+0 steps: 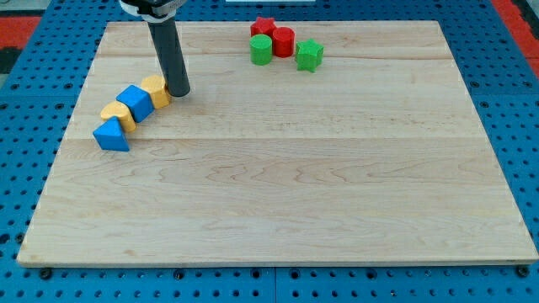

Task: Push the blue triangle at the center of the board

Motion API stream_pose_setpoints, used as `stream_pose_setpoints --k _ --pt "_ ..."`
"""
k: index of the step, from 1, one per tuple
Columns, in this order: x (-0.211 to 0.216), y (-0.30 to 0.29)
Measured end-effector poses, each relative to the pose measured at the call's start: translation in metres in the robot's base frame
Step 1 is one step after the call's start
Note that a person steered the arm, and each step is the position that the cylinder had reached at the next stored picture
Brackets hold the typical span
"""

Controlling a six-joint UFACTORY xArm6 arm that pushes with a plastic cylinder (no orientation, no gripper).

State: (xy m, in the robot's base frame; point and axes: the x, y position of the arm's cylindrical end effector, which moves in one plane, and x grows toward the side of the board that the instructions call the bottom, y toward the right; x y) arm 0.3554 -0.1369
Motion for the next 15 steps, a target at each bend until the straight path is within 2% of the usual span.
stream_pose_setpoints --k 8,10,11,12,14,15 --pt "-0.005 0.028" --pt "0.014 0.134" --pt "0.080 0.139" --pt "0.145 0.099" --pt "0.194 -0.052" --pt "0.164 -0.107"
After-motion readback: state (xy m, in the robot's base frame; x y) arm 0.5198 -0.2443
